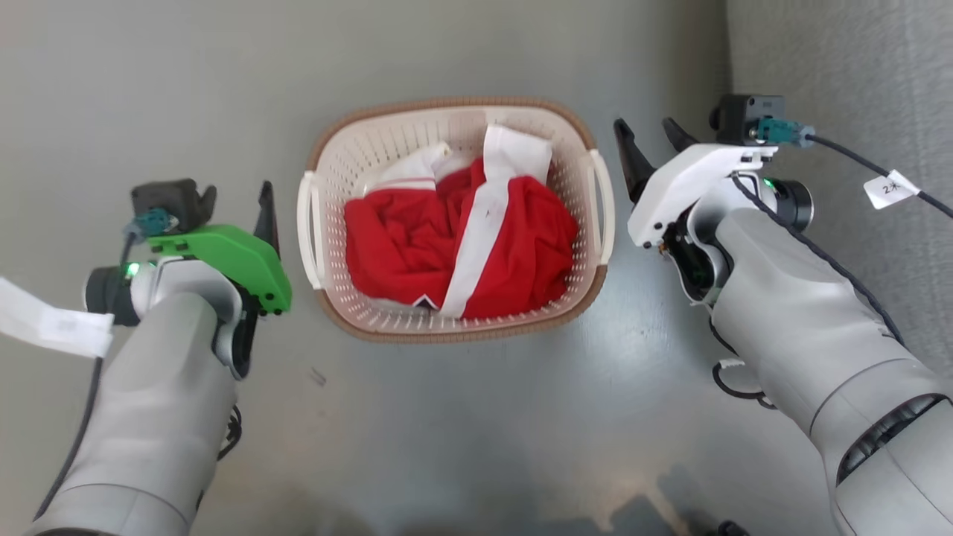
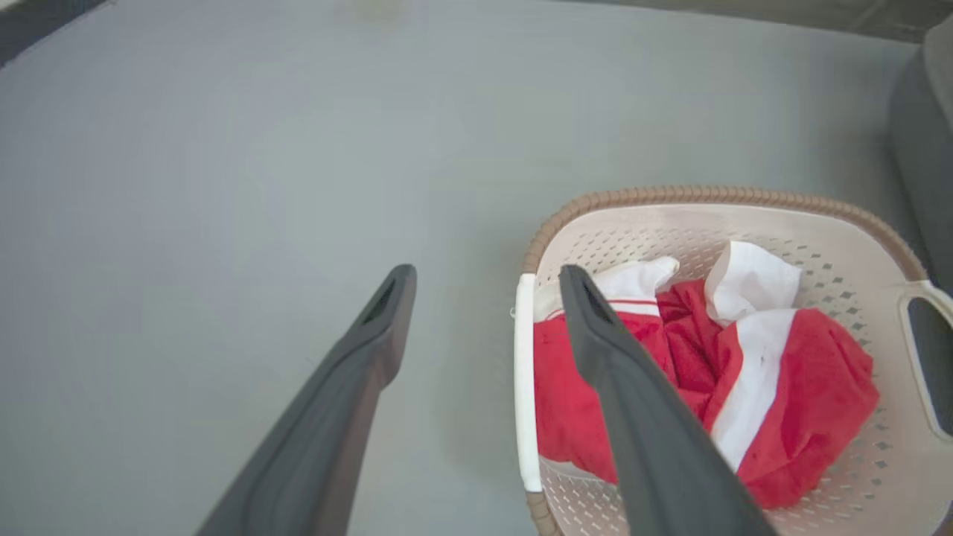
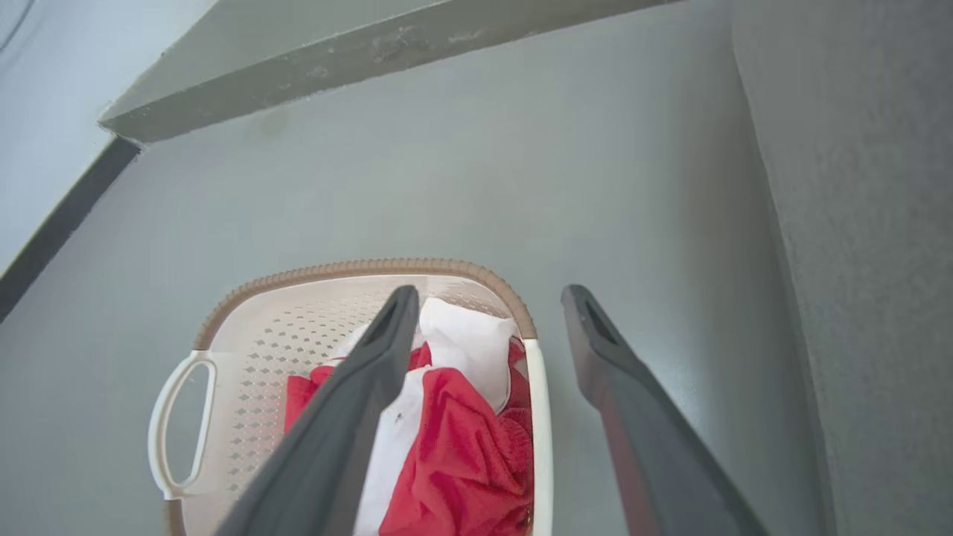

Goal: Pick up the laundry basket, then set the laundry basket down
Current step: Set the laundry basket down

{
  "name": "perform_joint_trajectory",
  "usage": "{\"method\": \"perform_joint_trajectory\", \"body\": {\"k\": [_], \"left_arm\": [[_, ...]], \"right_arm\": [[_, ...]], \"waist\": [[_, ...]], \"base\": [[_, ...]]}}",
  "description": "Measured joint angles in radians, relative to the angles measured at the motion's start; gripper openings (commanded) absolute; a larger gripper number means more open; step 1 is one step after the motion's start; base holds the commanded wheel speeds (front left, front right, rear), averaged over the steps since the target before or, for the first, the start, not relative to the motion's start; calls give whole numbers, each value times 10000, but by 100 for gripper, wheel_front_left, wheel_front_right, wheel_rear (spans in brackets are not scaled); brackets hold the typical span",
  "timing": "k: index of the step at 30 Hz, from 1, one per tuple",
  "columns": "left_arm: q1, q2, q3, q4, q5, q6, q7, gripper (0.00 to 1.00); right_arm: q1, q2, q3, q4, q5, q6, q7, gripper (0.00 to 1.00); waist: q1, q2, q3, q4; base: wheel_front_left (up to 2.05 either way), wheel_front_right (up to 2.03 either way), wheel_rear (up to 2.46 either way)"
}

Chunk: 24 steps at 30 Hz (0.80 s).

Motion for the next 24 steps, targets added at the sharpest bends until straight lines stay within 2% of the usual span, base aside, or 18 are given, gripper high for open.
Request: {"method": "perform_joint_trajectory", "body": {"k": [16, 24], "left_arm": [[2173, 148, 844, -2171, 552, 19, -10, 100], [3115, 182, 1220, -3053, 811, 140, -10, 100]], "right_arm": [[1639, -173, -951, -1496, -989, -75, 0, 100], [2383, -259, -1528, -2391, -1528, -249, 0, 100]], "waist": [[0, 0, -2049, -136], [0, 0, -2904, -172]], "base": [[0, 0, 0], [0, 0, 0]]}}
